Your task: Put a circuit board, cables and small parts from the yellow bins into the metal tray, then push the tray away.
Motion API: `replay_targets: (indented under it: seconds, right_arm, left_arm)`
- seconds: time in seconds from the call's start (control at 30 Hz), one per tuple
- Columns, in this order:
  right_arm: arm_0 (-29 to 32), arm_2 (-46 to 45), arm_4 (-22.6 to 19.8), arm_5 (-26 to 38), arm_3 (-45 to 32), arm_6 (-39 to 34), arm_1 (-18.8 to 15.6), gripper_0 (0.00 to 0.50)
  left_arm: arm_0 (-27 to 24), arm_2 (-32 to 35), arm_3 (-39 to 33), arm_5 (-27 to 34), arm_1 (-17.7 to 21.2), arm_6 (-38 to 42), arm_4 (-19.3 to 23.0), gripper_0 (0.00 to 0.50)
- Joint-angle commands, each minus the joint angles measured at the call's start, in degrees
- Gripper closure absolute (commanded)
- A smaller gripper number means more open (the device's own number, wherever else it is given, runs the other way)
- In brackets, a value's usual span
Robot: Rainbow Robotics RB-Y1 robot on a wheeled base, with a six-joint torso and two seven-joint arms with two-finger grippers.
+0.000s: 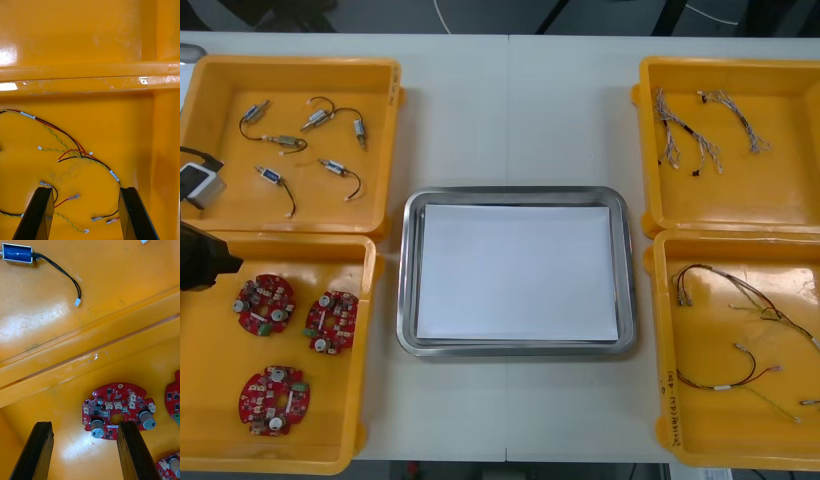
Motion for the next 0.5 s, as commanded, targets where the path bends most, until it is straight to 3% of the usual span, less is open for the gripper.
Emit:
replay_targets:
  seconds: [0.03, 0.27, 0.5]
  right_arm:
    - [3.5, -1.8, -3.3, -4.2, 3.1, 7.1, -3.8, 0.0]
    - [3.8, -0.2, -5.4, -6.7, 9.0, 13.0, -5.6, 0.0]
    - [4.7, 4.9, -2.1, -8.3, 9.3, 13.6, -7.6, 0.0]
  left_arm:
    - [4.7, 0.2, -0.2, -5.4, 2.9, -4.0, 1.4, 0.0]
    - [9.1, -2.5, 0.2, -14.3, 4.0, -5.6, 1.5, 0.0]
    - [11.2, -5.3, 3.3, -20.4, 4.5, -6.9, 1.7, 0.0]
